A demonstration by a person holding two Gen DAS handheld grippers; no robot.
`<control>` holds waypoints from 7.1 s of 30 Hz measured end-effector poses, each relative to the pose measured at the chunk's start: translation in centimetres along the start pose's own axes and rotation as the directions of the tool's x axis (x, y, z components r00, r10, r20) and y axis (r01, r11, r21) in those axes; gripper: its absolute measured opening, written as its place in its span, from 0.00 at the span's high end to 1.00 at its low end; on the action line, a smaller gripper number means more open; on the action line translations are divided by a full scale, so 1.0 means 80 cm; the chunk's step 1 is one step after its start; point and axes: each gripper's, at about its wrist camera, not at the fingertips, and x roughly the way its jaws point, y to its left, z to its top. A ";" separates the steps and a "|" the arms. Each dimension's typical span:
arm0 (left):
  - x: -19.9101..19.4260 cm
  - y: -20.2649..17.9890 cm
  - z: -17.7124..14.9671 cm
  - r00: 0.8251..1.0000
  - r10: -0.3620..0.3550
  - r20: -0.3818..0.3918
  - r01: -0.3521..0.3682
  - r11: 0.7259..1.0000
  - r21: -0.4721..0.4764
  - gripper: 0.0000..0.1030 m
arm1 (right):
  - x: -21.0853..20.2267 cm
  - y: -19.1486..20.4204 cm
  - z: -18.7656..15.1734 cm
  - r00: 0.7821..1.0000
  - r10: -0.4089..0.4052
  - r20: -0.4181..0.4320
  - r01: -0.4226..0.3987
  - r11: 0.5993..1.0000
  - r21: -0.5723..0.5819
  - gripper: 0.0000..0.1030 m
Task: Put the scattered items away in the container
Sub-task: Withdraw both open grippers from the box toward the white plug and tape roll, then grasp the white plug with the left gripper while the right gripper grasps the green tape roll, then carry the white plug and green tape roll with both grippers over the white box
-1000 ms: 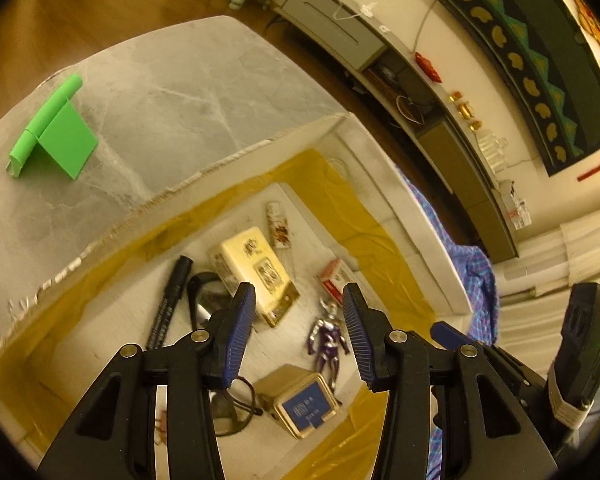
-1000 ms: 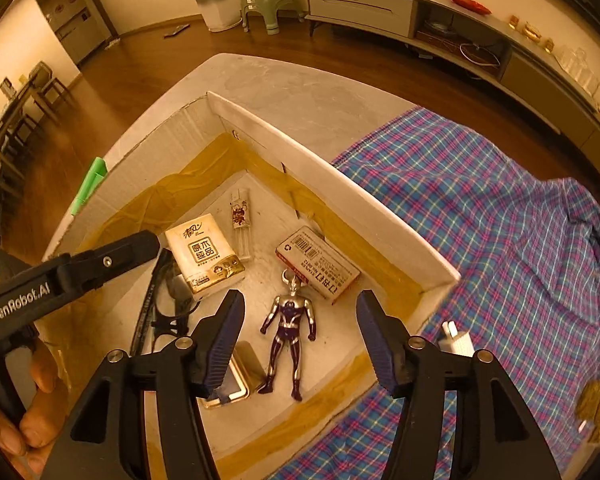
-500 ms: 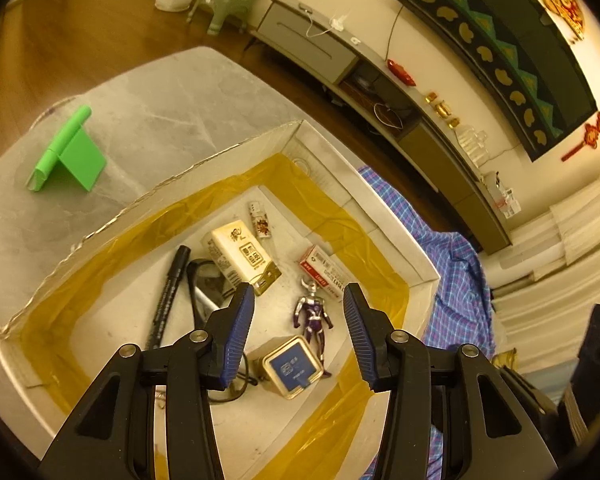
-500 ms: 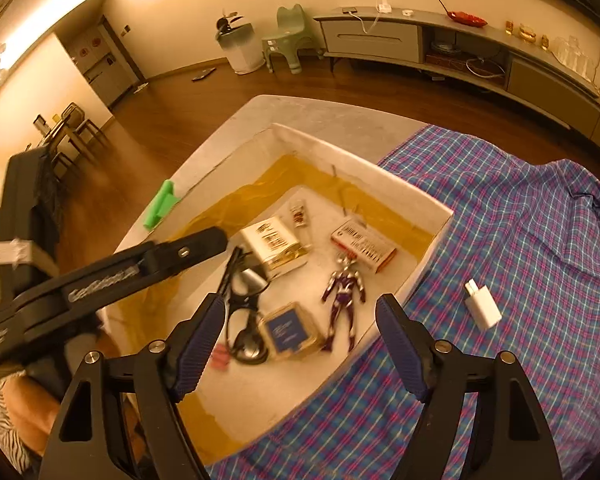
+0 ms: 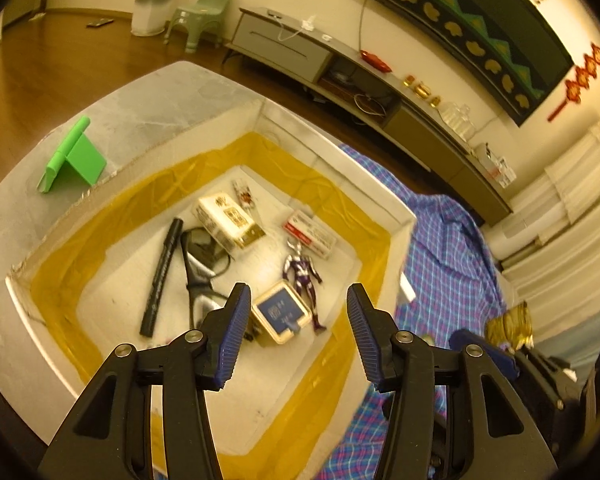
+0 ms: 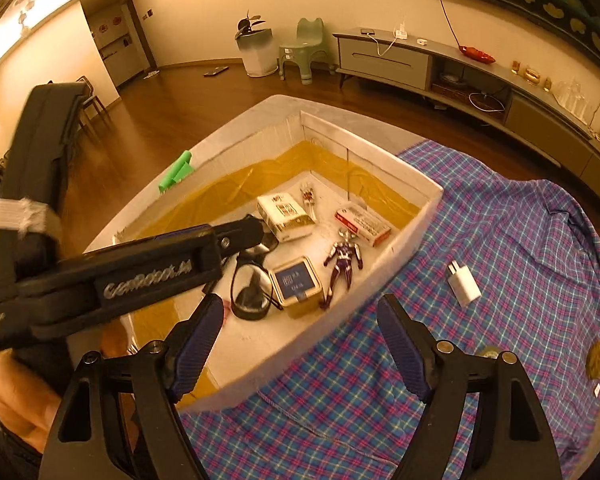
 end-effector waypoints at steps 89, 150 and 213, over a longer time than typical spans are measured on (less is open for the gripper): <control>0.291 -0.214 -0.035 0.979 0.074 -0.188 -0.049 0.990 0.135 0.45 | 0.099 -0.262 -0.138 0.967 -0.252 -0.047 0.256 0.952 0.167 0.52; 0.201 -0.223 -0.050 0.990 -0.043 -0.133 0.075 0.966 0.247 0.79 | 0.047 -0.265 -0.132 0.997 -0.070 0.043 0.053 0.946 0.319 0.52; -0.022 -0.054 -0.036 0.992 -0.051 0.116 0.019 0.966 0.259 0.79 | -0.039 -0.015 -0.059 0.977 0.005 0.215 -0.018 0.998 0.057 0.52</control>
